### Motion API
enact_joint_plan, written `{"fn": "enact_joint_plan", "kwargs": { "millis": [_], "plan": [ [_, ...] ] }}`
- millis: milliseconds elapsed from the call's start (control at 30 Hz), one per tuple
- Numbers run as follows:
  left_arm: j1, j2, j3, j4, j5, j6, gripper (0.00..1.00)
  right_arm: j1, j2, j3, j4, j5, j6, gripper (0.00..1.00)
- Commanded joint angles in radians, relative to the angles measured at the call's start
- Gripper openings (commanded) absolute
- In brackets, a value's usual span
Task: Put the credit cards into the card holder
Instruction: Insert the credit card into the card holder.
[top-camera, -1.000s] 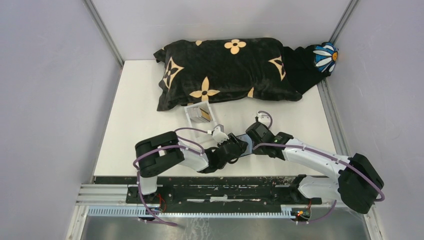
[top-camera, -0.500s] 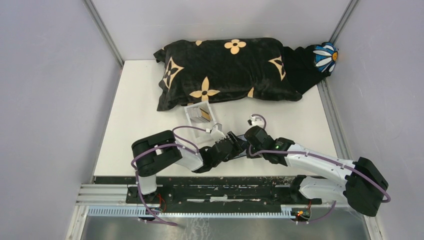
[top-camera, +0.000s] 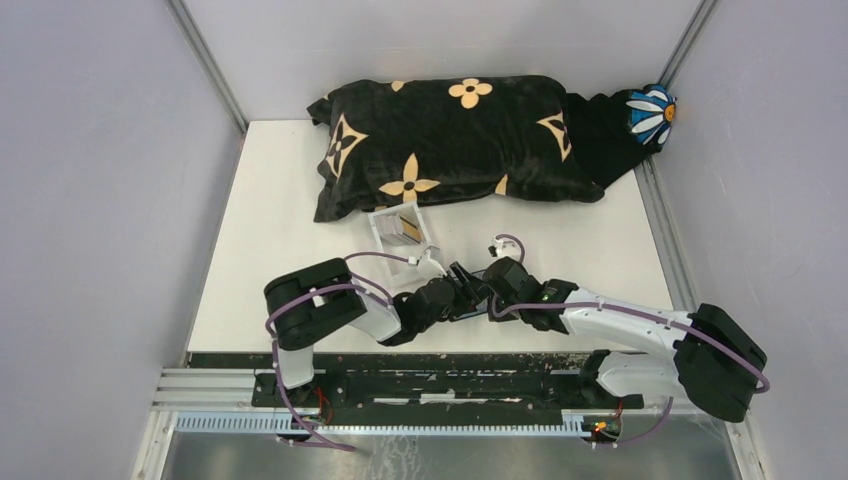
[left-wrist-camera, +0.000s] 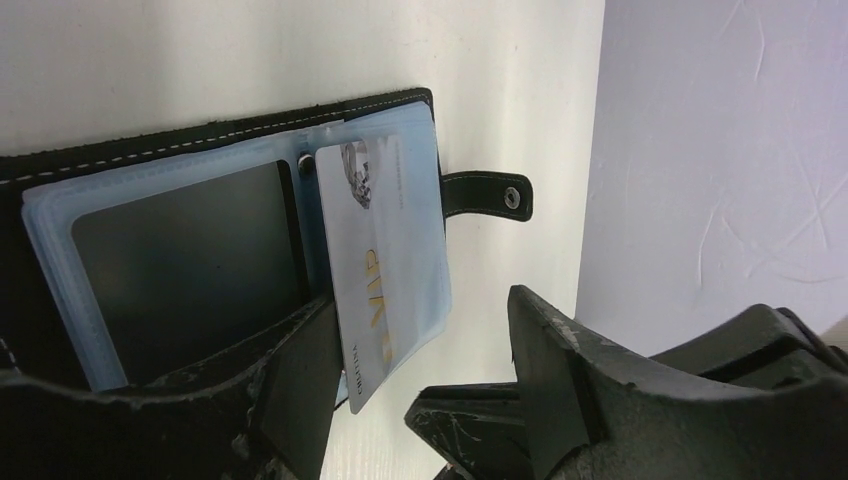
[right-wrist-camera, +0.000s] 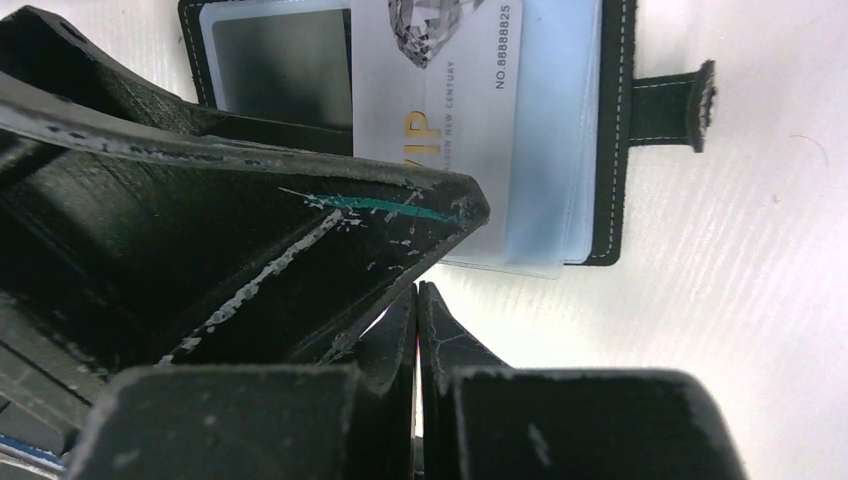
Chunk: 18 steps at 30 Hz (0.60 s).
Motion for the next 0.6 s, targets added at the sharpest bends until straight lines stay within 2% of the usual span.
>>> {"fn": "enact_joint_plan", "kwargs": {
  "millis": [0,267,567],
  "plan": [
    [-0.005,0.064,-0.056,-0.08,0.11,0.015,0.69,0.021,0.019,-0.003,0.223,-0.057,0.011,0.01],
    [0.004,0.074,-0.078,-0.005,0.165,0.008,0.68,0.049,0.022,-0.025,0.298,-0.048,-0.036,0.01],
    [0.005,0.067,-0.086,0.005,0.183,0.033,0.68,0.064,-0.057,-0.024,0.203,0.025,-0.04,0.01]
  ]
}}
